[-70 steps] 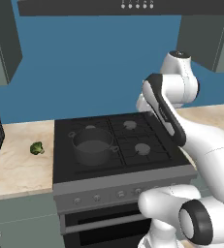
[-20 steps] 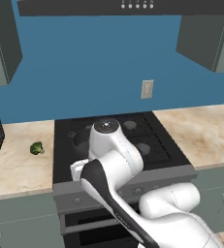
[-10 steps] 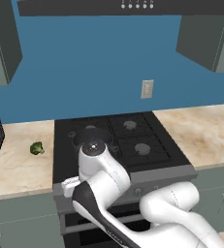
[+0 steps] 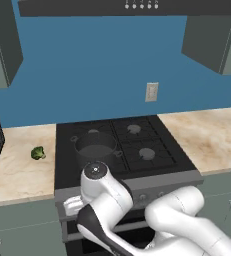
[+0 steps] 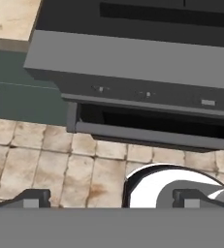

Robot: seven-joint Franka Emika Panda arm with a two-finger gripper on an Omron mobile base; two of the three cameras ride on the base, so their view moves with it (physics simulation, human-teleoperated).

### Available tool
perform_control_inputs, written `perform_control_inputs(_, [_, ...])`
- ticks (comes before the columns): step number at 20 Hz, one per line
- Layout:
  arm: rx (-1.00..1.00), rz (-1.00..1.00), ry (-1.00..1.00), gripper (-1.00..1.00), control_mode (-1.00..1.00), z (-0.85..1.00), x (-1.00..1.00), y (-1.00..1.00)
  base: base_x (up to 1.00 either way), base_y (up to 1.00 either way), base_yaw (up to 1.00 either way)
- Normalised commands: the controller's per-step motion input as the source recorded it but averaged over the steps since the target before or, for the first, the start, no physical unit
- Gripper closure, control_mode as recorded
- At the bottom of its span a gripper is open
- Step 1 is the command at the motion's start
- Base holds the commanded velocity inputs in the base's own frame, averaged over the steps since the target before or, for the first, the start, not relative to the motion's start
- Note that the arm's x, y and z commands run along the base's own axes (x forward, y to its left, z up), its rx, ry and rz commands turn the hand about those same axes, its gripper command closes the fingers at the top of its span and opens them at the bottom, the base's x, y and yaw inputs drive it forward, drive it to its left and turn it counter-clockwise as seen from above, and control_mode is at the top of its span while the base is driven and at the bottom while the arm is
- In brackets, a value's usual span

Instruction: Turn on the burner for the pot on the stove. Wait thirty seconds for the pot to heat up. Then add the broccoli to the pot.

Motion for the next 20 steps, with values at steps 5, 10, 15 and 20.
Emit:
perform_control_inputs(5, [0.0,0.0,0.0,-1.0,-1.0,-0.47,0.0,0.02,0.0,0.0,0.0])
perform_control_inputs(10, [0.02,0.0,-0.1,-1.0,-1.0,-0.41,0.0,0.04,0.0,0.0,0.0])
perform_control_inputs(15, [0.07,-0.01,-0.21,-1.0,-1.0,-0.41,0.0,0.04,0.0,0.0,0.0])
perform_control_inputs(20, [0.07,0.0,-0.22,-1.0,-1.0,-0.35,0.0,0.06,0.0,0.0,0.0])
